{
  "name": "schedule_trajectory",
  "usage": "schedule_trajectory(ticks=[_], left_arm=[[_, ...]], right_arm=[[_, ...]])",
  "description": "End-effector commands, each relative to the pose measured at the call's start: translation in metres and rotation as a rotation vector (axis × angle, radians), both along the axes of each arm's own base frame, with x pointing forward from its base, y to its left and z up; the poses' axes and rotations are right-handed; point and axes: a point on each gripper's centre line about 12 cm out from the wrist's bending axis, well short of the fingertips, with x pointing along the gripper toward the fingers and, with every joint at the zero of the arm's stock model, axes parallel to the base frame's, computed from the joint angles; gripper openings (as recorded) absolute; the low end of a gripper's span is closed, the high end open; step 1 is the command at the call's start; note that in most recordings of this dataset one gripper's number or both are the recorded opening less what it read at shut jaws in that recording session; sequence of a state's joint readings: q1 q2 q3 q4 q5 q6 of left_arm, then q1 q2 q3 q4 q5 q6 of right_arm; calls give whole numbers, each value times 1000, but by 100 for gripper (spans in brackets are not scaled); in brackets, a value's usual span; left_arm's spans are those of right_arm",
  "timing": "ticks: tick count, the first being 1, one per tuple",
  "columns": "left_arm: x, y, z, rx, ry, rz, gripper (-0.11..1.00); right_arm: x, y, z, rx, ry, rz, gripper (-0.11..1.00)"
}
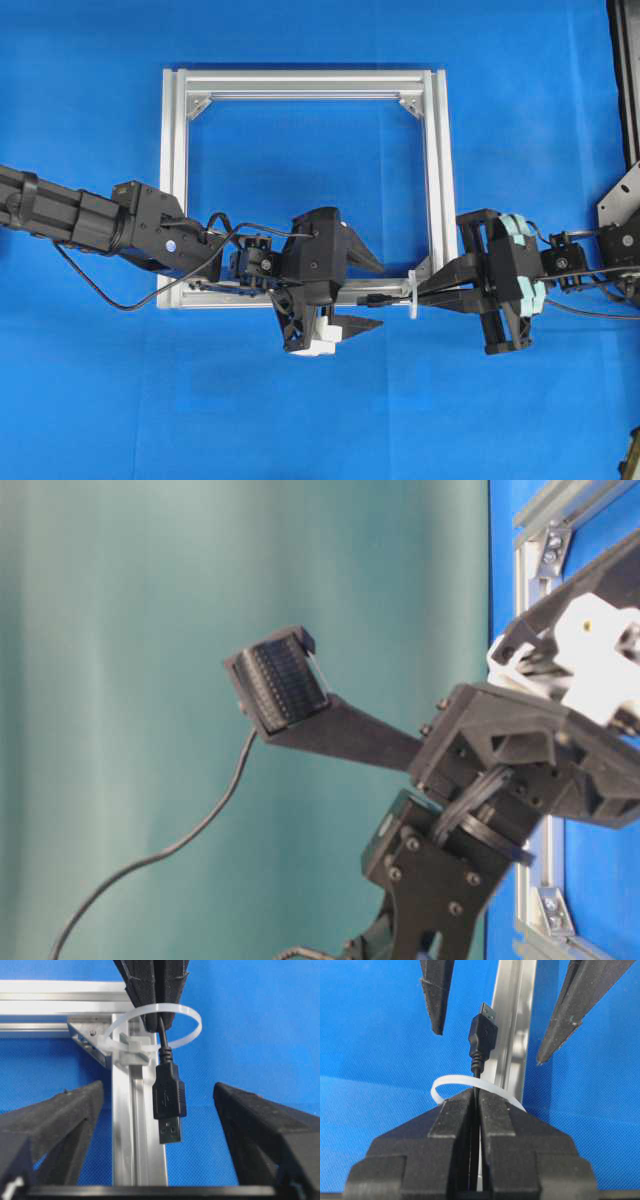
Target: Insert the wire through the string loop located on the right side.
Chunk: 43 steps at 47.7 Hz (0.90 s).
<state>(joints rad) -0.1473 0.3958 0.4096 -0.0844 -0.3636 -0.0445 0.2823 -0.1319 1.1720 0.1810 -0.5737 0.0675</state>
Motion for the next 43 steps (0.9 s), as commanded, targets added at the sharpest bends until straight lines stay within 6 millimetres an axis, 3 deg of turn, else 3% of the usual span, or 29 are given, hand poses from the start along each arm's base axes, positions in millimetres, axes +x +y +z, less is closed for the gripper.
schedule_trajectory(ticks=[1, 11, 34, 39, 43], left_arm=[[9, 0, 15, -4, -26, 1, 78], [13, 1, 17, 2, -16, 0, 17], [14, 0, 17, 0, -19, 0, 17], [14, 0, 17, -1, -19, 0, 17], [14, 0, 17, -2, -18, 1, 17]], right_arm=[[4, 0, 6, 7, -25, -5, -3], [5, 1, 6, 7, -27, -4, -3], [3, 0, 3, 4, 4, -2, -3], [3, 0, 3, 4, 9, -3, 3], [3, 0, 2, 3, 12, -3, 15]])
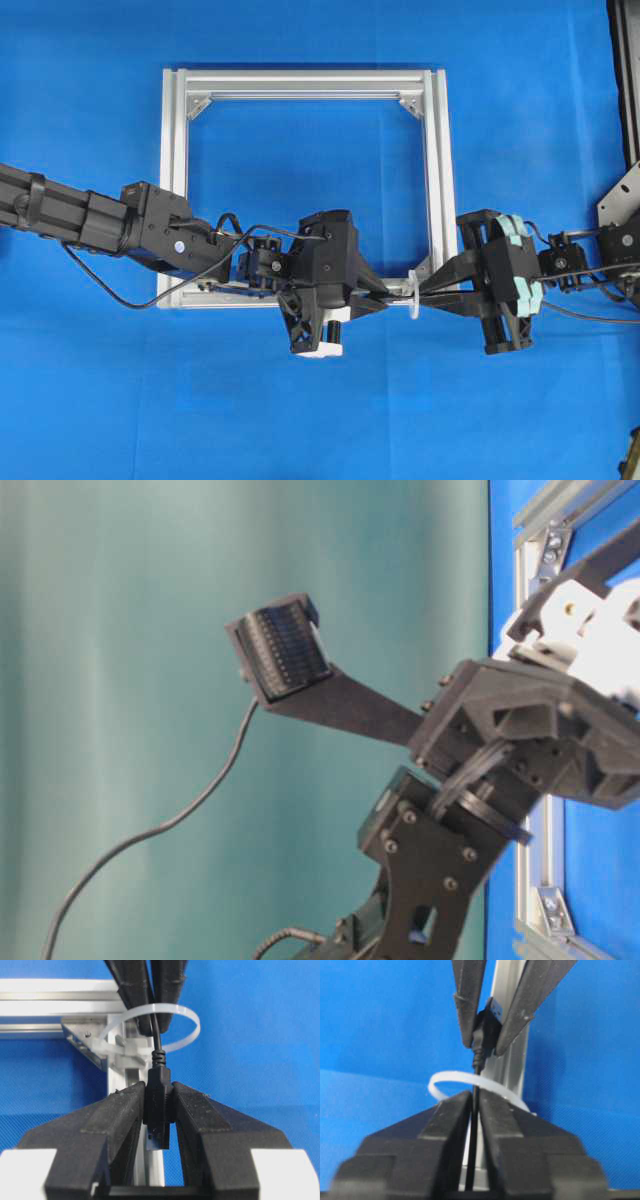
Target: Insert the wire through the string loop located on the right side.
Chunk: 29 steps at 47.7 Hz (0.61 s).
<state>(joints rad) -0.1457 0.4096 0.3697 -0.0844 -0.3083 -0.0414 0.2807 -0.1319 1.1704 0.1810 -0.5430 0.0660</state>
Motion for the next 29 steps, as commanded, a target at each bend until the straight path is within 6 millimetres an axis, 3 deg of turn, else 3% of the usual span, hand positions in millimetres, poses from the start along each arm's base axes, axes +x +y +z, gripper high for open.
schedule_trajectory(ticks=[1, 13, 29], left_arm=[[7, 1, 17, -7, -47, 5, 17], [7, 1, 17, -8, -47, 5, 17], [0, 1, 17, -6, -33, 2, 17]], right_arm=[[4, 0, 5, 8, -16, -5, 20], [2, 0, 1, 3, 18, -2, 87], [2, 0, 1, 3, 21, -3, 85]])
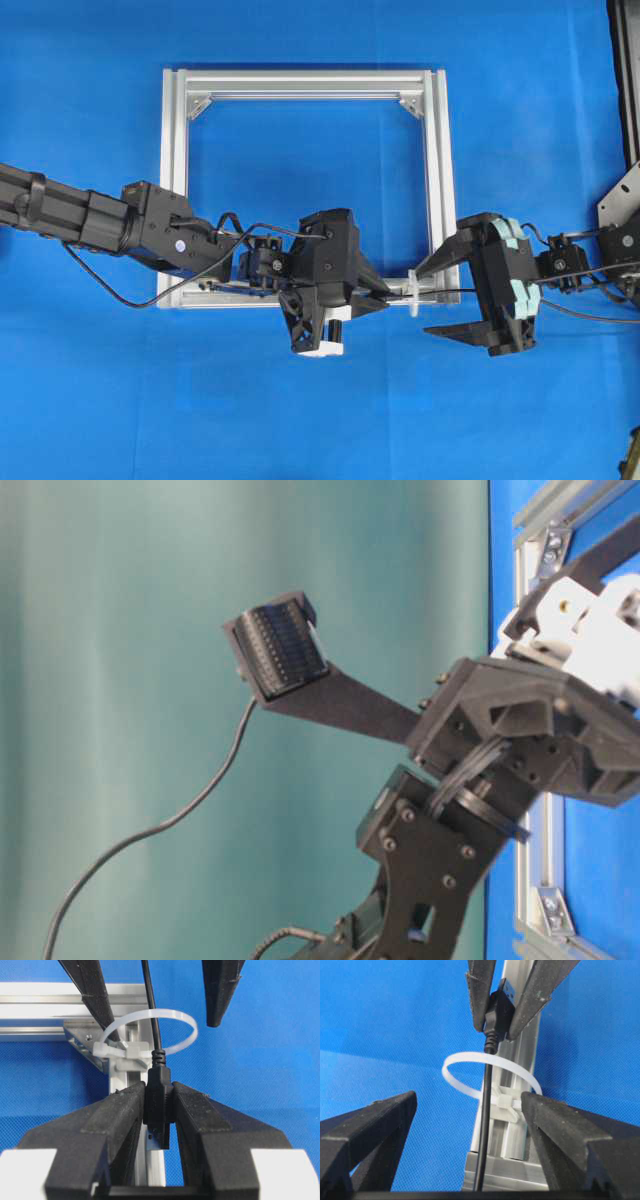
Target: Insert the wire through the string loop located on the right side.
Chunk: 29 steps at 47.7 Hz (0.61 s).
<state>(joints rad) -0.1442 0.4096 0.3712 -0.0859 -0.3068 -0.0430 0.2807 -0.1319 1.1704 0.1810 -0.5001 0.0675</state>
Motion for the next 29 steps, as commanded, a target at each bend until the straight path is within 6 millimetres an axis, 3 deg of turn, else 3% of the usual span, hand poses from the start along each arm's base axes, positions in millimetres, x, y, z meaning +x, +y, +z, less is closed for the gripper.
schedule_trajectory(ticks=[1, 19, 29], left_arm=[[-2, 0, 17, -4, -35, -1, 17], [-66, 6, 24, 0, -23, -6, 17], [-109, 13, 11, -5, 18, 4, 17]], right_arm=[[4, 0, 6, 7, -22, -8, 85], [5, 0, 6, 8, -23, -6, 84], [5, 0, 7, 9, -28, -6, 84]])
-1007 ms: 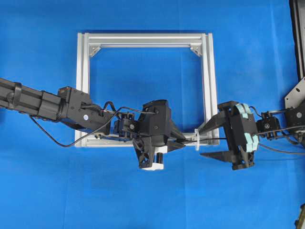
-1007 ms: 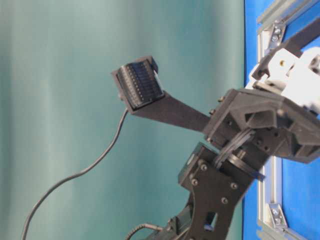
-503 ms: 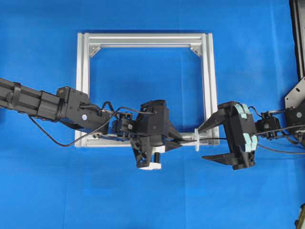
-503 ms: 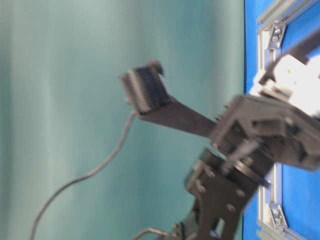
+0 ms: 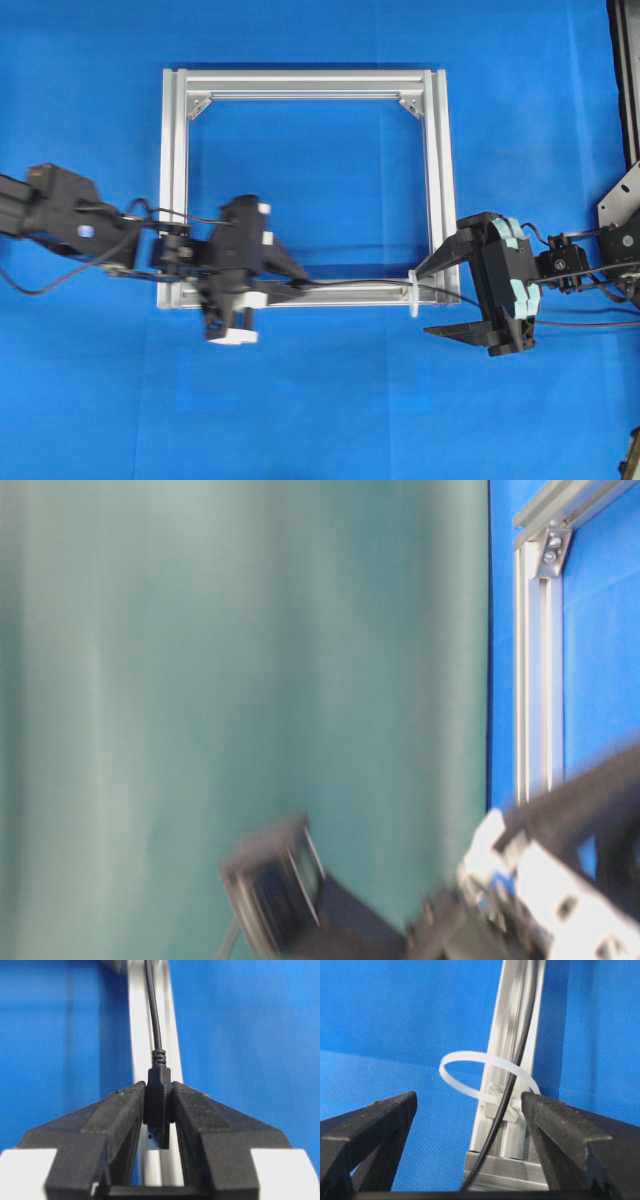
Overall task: Insert the wire through the string loop located on the right side.
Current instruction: 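Pull the plug leftward with the left gripper, drawing cable through the loop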
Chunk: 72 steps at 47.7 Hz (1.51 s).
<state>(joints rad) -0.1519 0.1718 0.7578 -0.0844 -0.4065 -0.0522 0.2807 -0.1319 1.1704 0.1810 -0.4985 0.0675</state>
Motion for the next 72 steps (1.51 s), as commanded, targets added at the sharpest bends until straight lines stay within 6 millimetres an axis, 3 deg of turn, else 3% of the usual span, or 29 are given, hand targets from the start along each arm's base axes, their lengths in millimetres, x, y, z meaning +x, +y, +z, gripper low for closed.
schedule_trajectory(ticks=[1, 16, 37, 72], left_arm=[[-15, 1, 9, -16, -21, 7, 17], [-60, 3, -4, -55, 45, 23, 17], [-122, 5, -2, -53, 9, -12, 17], [-120, -1, -4, -44, 51, -33, 17]], right_arm=[[5, 0, 7, 9, -29, -5, 84], [6, 0, 9, 10, -34, -6, 84], [9, 1, 12, 14, -47, -6, 84], [10, 1, 13, 15, -45, -7, 84]])
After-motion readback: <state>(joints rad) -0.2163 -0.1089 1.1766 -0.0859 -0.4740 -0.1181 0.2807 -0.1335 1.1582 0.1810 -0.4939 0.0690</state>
